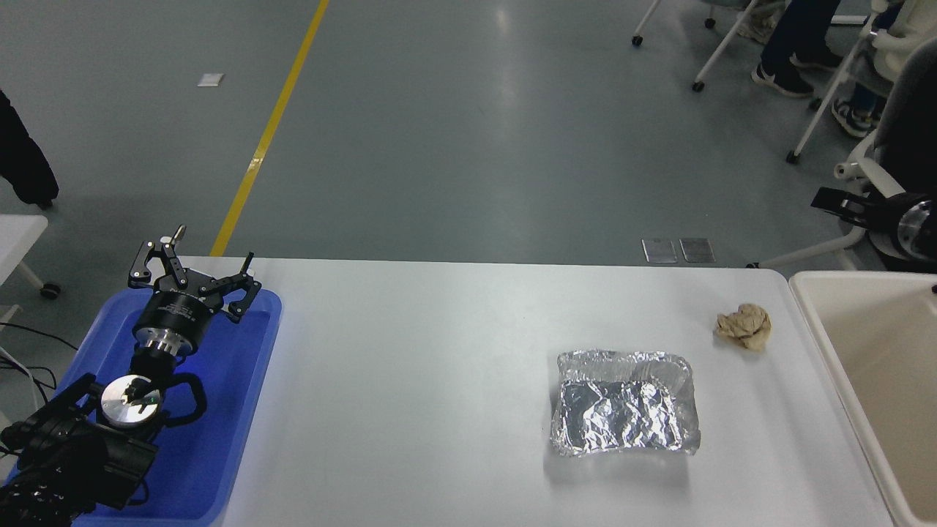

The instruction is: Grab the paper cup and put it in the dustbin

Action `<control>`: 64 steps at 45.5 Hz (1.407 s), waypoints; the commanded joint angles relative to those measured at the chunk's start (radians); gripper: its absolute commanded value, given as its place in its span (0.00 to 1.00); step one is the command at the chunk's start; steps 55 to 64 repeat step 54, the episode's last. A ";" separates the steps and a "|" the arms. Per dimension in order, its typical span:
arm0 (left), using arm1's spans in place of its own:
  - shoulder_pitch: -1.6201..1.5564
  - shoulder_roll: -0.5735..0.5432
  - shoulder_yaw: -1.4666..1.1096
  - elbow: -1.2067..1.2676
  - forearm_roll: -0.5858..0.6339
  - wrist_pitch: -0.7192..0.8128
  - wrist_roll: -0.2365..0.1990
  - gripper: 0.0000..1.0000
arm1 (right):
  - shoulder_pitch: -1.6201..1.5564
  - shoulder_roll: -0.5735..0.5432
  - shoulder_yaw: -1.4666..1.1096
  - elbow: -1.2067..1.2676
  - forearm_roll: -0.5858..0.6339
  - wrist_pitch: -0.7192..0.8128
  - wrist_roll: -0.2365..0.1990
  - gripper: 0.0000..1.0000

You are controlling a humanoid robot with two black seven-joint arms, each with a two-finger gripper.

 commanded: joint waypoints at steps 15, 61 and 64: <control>0.000 0.000 0.000 0.000 0.000 0.000 0.000 1.00 | 0.494 0.030 -0.179 0.304 -0.025 0.572 0.000 1.00; 0.000 0.000 0.000 0.000 0.000 0.000 0.000 1.00 | 0.688 0.095 -0.137 0.600 -0.040 0.593 0.000 1.00; 0.000 0.000 0.000 0.000 0.000 0.000 0.000 1.00 | 0.688 0.095 -0.137 0.600 -0.040 0.593 0.000 1.00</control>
